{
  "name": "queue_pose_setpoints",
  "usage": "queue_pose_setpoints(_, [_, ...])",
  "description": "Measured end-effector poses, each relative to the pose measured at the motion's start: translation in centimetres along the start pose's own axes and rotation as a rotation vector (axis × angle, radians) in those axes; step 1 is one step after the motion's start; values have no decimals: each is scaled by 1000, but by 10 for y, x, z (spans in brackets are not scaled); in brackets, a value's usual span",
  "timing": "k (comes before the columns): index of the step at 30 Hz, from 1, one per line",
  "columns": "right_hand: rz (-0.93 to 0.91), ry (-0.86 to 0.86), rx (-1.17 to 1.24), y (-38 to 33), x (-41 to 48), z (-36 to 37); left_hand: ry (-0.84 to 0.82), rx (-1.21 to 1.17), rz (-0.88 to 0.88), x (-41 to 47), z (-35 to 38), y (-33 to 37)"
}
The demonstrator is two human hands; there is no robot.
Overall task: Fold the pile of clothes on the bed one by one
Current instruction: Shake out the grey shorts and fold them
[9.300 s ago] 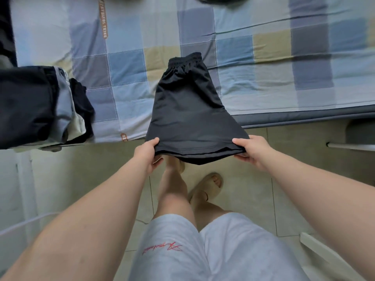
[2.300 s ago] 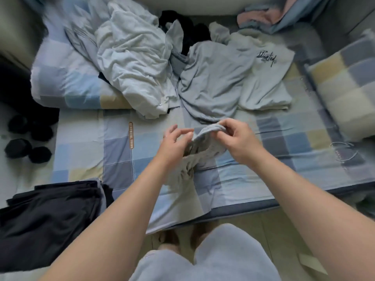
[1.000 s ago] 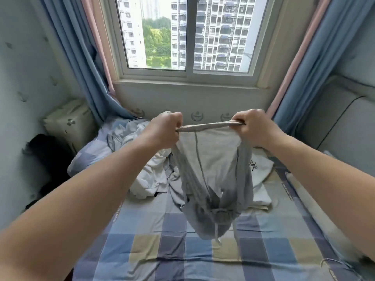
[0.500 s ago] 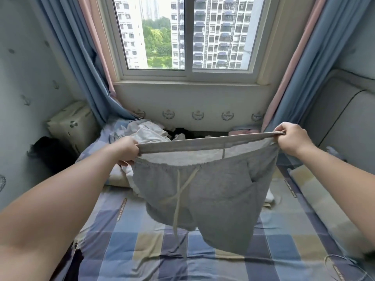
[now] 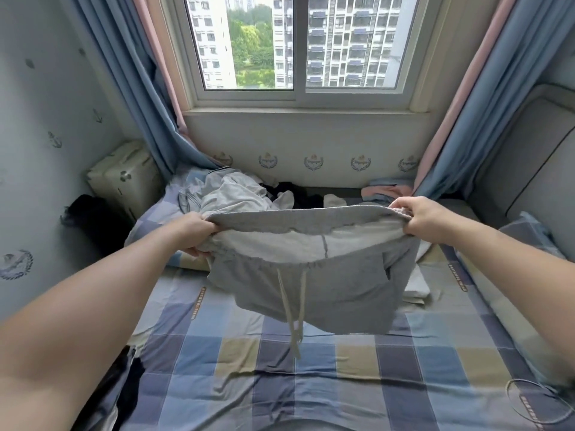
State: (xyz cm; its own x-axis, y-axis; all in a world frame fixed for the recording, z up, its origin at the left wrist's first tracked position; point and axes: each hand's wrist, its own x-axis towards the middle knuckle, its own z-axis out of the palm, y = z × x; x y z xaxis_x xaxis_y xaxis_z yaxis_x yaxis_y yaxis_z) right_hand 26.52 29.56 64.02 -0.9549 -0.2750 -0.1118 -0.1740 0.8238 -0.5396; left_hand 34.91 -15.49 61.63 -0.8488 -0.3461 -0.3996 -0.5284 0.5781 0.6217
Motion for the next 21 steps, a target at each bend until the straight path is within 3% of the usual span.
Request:
queue_pose_setpoints(2, [4,59,-211,10,3,0,44,85,-24,-3,-2,-4])
queue_pose_setpoints(4, [84,134,-251,24,5,2,72,128,-67,-6,-3,-9])
queue_pose_setpoints(9, [411,153,419,32,5,15,60,132,-182,-8,4,-22])
queue_pose_setpoints(12, [497,159,722,30,7,22,30,64,-240,-11,7,-27])
queue_pose_setpoints(16, [649,186,984,39,10,25,-25,-103,-322,-10,2,-41])
queue_pose_setpoints(21, [747,63,1162,49,10,28,-128,-565,-381,-21,-6,-38])
